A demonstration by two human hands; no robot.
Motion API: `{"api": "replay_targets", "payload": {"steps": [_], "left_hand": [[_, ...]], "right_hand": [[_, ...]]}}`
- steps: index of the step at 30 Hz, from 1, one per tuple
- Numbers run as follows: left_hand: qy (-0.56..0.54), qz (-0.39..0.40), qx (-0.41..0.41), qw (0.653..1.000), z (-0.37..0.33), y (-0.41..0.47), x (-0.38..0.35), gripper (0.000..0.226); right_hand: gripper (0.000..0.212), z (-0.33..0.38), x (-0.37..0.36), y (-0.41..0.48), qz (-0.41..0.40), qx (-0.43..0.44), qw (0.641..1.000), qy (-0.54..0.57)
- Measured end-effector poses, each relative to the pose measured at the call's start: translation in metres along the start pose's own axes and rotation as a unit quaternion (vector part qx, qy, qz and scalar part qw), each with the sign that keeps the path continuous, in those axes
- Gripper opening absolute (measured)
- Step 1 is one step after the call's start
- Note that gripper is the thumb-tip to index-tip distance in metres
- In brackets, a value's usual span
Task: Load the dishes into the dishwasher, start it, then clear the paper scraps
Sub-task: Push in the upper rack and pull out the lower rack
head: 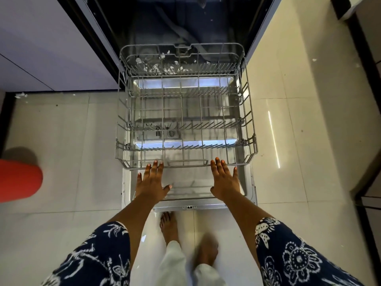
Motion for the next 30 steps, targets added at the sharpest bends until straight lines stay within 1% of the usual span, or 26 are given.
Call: {"api": "replay_targets", "payload": {"steps": [2,3,4,6,8,11,14,16,17,19,21,23,26,28,30], "left_hand": [[-0.018,0.045,0.007,0.999,0.001,-0.011,0.023,0.08],[-0.042,0.051,0.014,0.998,0.004,-0.018,0.04,0.076],[-0.072,0.038,0.024,0.996,0.008,-0.028,0.063,0.072],[-0.132,-0.013,0.037,0.99,0.017,-0.052,0.114,0.064],[-0.172,-0.066,0.03,0.982,0.032,-0.084,0.175,0.06],[-0.212,-0.152,0.015,0.965,0.065,-0.126,0.269,0.068],[-0.252,-0.249,0.034,0.935,0.132,-0.159,0.359,0.073],[-0.254,-0.289,0.039,0.922,0.185,-0.161,0.407,0.077],[-0.255,-0.304,0.045,0.917,0.216,-0.159,0.432,0.073],[-0.268,-0.328,0.058,0.904,0.281,-0.151,0.478,0.053],[-0.256,-0.355,0.062,0.897,0.338,-0.142,0.519,0.047],[-0.233,-0.375,0.072,0.894,0.393,-0.134,0.556,0.048],[-0.222,-0.383,0.082,0.893,0.453,-0.116,0.601,0.051],[-0.254,-0.374,0.091,0.887,0.483,-0.1,0.618,0.052],[-0.334,-0.358,0.103,0.866,0.506,-0.081,0.63,0.052]], "right_hand": [[0.086,0.007,0.019,-0.012,0.006,-0.004,1.0,0.003],[0.086,0.012,0.035,-0.022,-0.002,-0.008,1.0,0.018],[0.086,0.022,0.055,-0.034,-0.019,-0.009,0.999,0.036],[0.084,0.046,0.099,-0.061,-0.058,-0.006,0.995,0.075],[0.081,0.082,0.152,-0.094,-0.085,0.016,0.991,0.101],[0.073,0.143,0.23,-0.12,-0.163,0.05,0.978,0.117],[0.068,0.23,0.314,-0.129,-0.236,0.119,0.953,0.145],[0.066,0.288,0.363,-0.128,-0.293,0.169,0.924,0.18],[0.065,0.321,0.387,-0.122,-0.32,0.18,0.909,0.198],[0.065,0.382,0.434,-0.106,-0.349,0.187,0.89,0.227],[0.062,0.435,0.474,-0.093,-0.353,0.203,0.885,0.226],[0.058,0.482,0.51,-0.084,-0.319,0.202,0.904,0.202],[0.056,0.529,0.542,-0.06,-0.302,0.196,0.907,0.217],[0.053,0.555,0.554,-0.043,-0.288,0.203,0.909,0.222],[0.051,0.579,0.568,-0.021,-0.268,0.208,0.913,0.228]]}}
Point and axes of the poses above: each hand's wrist, its own y-axis towards the middle knuckle, its own x-axis out of the back of the hand, z = x × y, the point moved 1 cm from there along y, towards the middle knuckle, and after that the axes turned 8 degrees about y, right-handed, at the moved point
